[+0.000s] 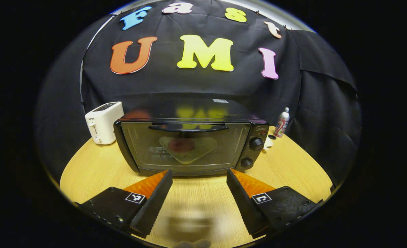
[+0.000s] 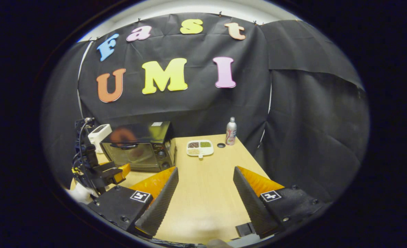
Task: Open the electric oven with the left hand, put the food in, and close the electric oven.
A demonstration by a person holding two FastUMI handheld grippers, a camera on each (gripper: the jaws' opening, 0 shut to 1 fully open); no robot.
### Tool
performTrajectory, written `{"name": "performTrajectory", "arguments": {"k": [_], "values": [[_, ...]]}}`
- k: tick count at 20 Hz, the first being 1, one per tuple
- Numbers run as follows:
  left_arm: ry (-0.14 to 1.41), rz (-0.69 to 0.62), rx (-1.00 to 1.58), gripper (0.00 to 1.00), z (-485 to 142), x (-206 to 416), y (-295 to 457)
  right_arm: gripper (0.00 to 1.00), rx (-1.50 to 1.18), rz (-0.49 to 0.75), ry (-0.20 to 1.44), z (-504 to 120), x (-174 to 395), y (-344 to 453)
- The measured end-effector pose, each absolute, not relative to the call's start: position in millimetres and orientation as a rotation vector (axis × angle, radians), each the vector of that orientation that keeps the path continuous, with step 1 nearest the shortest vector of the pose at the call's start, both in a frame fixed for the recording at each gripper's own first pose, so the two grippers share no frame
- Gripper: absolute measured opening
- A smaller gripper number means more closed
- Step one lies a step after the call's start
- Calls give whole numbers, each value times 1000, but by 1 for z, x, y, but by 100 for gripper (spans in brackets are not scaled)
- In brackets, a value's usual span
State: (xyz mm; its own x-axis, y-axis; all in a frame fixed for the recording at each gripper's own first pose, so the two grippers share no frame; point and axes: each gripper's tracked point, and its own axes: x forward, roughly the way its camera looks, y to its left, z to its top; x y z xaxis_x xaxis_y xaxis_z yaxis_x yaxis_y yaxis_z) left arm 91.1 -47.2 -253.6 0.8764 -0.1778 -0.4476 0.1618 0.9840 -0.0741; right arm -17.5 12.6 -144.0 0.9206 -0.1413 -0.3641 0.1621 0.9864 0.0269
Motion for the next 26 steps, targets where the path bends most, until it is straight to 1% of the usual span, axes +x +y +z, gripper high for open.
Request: {"name": "performTrajectory", "arguments": {"k": [3,4,5,6,7,8,10,11,13,14,15,16,19,22,25,26], "values": [[465,-175,-39,96,-251,88,-48,96,46,-148,367,-143,-19,16],[462,-174,-35,96,-249,86,-47,100,45,-143,365,-143,-18,16],[465,-172,-35,96,-249,84,-48,97,42,-140,366,-141,-19,18],[461,-172,-35,96,-248,82,-49,96,42,-135,365,-141,-20,18],[455,-174,-34,96,-244,81,-51,96,40,-130,365,-139,-21,19],[446,-174,-31,96,-240,78,-52,100,34,-124,361,-138,-23,19],[430,-175,-28,96,-228,70,-57,100,18,-113,347,-131,-26,17],[416,-178,-35,96,-218,65,-61,96,12,-105,337,-126,-29,16],[375,-177,-38,96,-190,51,-67,96,4,-84,303,-111,-34,13],[346,-178,-40,96,-172,43,-70,100,2,-74,283,-103,-37,10],[317,-170,-41,96,-153,36,-72,100,1,-61,261,-93,-40,8],[289,-158,-41,96,-133,27,-72,96,0,-50,244,-85,-45,4],[212,-139,-75,96,-73,-7,-82,96,0,-9,176,-51,-60,-9],[125,-101,-43,96,-15,-45,-82,96,8,33,100,-18,-78,-28],[56,-66,-42,96,25,-82,-88,96,11,40,27,9,-95,-55],[42,-55,-41,95,32,-94,-89,100,11,41,0,18,-101,-61]]}}
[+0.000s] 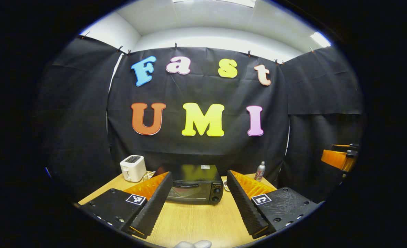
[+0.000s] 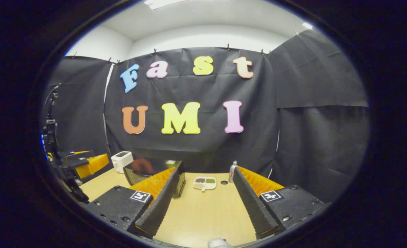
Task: Open the electric oven with the left hand, put the food in, and close the electric oven.
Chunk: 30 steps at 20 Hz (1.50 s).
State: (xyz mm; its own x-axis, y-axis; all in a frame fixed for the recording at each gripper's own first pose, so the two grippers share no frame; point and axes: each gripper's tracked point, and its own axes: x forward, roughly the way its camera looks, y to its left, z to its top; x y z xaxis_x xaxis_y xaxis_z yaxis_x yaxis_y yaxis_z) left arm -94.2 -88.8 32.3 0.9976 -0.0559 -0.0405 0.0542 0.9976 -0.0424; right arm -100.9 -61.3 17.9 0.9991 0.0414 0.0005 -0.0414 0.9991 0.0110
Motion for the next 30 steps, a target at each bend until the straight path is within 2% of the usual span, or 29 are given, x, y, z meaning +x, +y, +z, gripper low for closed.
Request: {"name": "performTrajectory", "arguments": {"k": [1,10,13,14,15,26,28,29,30], "values": [[30,-46,-38,95,39,-106,-90,96,5,37,-18,22,-106,-70],[-19,9,20,95,52,-169,-92,96,63,62,-13,0,-139,-90],[-14,17,26,95,53,-173,-94,96,84,66,-9,-2,-142,-94],[-16,12,24,95,52,-173,-95,100,87,70,-6,-4,-143,-93],[-19,11,22,95,55,-173,-98,96,86,71,-1,-5,-143,-93],[-14,-22,17,95,58,-163,-99,96,64,84,-12,6,-145,-79],[-20,-22,13,95,60,-161,-96,100,62,88,-9,6,-144,-75],[-25,-23,11,95,62,-160,-96,96,62,89,-12,7,-143,-74],[-27,-23,10,95,62,-160,-95,96,62,90,-12,7,-142,-73]]}}
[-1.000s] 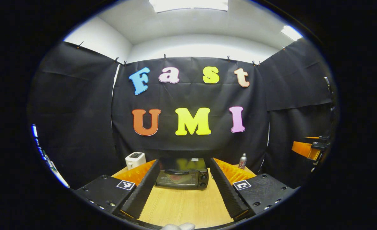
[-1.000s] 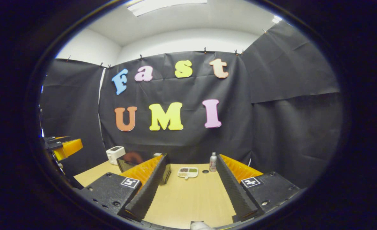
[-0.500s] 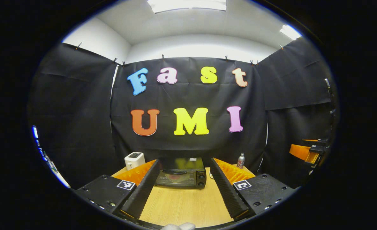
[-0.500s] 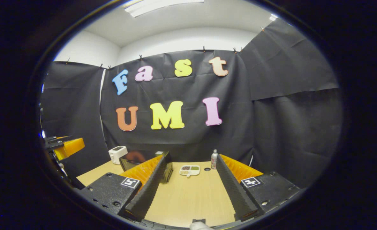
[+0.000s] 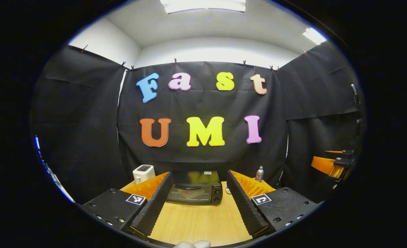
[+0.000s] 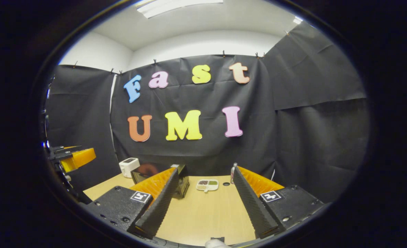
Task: Open the electric oven with the left hand, put the food in, and close the electric oven.
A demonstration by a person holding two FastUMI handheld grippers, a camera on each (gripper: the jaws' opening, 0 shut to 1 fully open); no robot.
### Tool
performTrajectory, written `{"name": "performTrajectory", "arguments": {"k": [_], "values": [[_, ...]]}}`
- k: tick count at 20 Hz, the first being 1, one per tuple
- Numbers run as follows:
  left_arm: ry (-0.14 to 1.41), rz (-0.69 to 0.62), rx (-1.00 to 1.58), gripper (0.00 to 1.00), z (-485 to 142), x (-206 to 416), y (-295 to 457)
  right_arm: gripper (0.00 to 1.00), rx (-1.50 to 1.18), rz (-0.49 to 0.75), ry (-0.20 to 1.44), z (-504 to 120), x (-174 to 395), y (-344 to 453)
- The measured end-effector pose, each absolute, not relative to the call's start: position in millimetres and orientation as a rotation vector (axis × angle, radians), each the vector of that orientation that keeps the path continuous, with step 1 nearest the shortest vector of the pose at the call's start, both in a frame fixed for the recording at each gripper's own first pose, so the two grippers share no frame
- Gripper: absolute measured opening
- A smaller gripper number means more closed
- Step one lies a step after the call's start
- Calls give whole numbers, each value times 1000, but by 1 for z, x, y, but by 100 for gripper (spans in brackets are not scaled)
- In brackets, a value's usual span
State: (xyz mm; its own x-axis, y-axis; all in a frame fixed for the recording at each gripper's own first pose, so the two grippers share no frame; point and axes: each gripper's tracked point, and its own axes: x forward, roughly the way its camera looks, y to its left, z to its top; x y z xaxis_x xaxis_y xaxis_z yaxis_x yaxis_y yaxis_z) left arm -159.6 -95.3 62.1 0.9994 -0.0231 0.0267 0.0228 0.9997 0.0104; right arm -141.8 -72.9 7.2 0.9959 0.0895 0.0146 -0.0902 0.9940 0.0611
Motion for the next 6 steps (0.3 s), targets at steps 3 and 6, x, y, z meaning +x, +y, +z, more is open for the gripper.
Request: {"name": "performTrajectory", "arguments": {"k": [3,6], "values": [[-24,-23,9,95,63,-159,-94,96,59,93,-19,10,-140,-71],[-26,-24,5,85,64,-159,-93,100,59,97,-23,11,-140,-70]]}}
